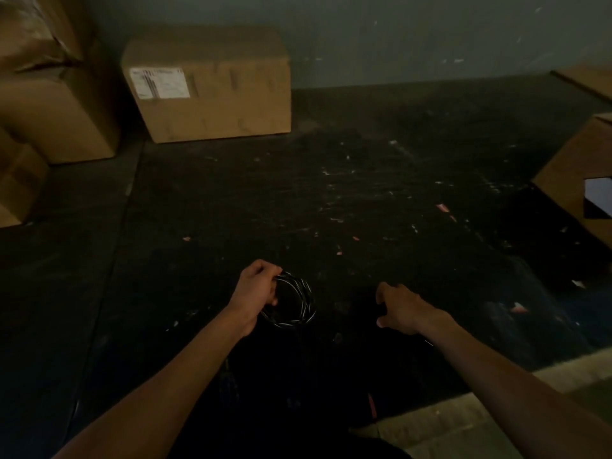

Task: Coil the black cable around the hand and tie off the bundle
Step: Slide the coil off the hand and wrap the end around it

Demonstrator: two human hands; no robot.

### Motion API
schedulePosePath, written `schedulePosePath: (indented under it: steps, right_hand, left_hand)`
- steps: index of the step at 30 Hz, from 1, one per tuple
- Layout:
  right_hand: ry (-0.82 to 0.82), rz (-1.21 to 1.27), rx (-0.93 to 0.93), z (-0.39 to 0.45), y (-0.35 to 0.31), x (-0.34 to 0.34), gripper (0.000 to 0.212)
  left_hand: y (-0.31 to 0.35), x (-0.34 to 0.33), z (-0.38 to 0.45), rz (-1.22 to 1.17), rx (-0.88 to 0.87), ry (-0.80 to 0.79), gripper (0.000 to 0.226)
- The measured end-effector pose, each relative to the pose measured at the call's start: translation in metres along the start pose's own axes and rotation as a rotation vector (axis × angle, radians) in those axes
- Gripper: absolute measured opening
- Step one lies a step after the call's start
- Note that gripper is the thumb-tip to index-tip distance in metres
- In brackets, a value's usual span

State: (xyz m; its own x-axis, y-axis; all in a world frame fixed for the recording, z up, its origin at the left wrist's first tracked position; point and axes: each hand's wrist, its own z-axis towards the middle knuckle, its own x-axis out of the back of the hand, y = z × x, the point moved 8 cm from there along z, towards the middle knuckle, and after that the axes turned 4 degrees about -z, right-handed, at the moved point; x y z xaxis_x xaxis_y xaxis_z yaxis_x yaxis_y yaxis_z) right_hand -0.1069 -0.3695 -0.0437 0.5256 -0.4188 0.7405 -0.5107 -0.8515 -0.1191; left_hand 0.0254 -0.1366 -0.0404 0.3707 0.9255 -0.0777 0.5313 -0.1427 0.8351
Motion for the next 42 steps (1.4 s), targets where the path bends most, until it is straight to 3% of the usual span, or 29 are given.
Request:
schedulePosePath:
  steps: [3, 11, 15, 22, 30, 37, 42]
  right_hand:
    - [0.036, 0.100, 0.084, 0.004, -0.009, 0.007, 0.031]
    - [0.031, 0.734, 0.300, -0.007, -0.077, 0.055, 0.025]
    - [0.261, 0.681, 0.441, -0.023, -0.110, 0.102, 0.033]
    - [0.401, 0.588, 0.689, -0.052, -0.164, 0.152, 0.021]
    - [0.710, 0.388, 0.791, -0.088, -0.192, 0.178, 0.017]
    - [0.753, 0.299, 0.895, -0.100, -0.197, 0.174, 0.016]
    - [0.795, 0.194, 0.989, -0.110, -0.207, 0.169, 0.015]
  left_hand:
    - [0.002, 0.003, -0.001, 0.018, -0.016, -0.024, 0.015]
    - [0.035, -0.002, -0.017, 0.244, -0.180, -0.114, 0.023]
    - [0.062, -0.003, -0.024, 0.333, -0.271, -0.082, 0.025]
    - [0.118, 0.001, -0.042, 0.237, -0.396, -0.058, 0.027]
    - [0.153, 0.014, -0.059, 0.125, -0.544, -0.017, 0.027]
    - [0.153, 0.015, -0.063, 0.140, -0.563, 0.047, 0.026]
    - [0.147, 0.036, -0.046, 0.000, -0.458, 0.213, 0.027]
